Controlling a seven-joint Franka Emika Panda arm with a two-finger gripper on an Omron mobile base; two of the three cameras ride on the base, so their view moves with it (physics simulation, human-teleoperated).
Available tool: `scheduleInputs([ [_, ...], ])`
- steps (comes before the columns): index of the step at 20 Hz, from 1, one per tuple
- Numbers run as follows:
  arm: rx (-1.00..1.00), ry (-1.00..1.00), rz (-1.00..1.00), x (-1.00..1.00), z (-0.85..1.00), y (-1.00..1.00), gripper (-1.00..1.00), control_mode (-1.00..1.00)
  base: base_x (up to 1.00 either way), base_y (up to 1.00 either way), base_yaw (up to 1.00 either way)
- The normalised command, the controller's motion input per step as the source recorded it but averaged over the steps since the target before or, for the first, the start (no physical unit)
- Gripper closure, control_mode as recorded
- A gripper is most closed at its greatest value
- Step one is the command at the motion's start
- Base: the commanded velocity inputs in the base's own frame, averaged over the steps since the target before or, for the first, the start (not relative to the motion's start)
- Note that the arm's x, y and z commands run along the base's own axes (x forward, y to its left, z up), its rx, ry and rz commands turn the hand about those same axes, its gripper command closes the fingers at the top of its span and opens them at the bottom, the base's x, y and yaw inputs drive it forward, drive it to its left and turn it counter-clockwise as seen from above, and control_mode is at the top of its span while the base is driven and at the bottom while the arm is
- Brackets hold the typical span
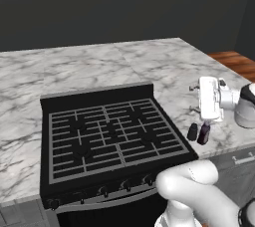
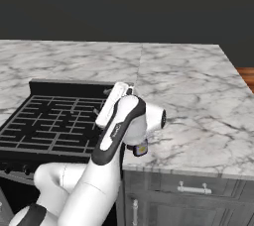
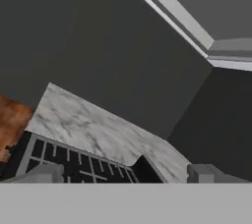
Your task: Take 2 condiments from the cabinet and move them on the counter near the stove.Make sure the condiments are lined up with each other, next to each other.
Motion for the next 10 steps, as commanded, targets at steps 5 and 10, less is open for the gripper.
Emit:
scheduleInputs([
  [5,-0.07,0.33,-0.22,-0.05,0.31,0.67,-1.0,-1.0,0.0,0.0,0.0],
  [10,-0.1,0.36,-0.25,-0.13,0.06,0.51,-1.0,-1.0,0.0,0.0,0.0],
])
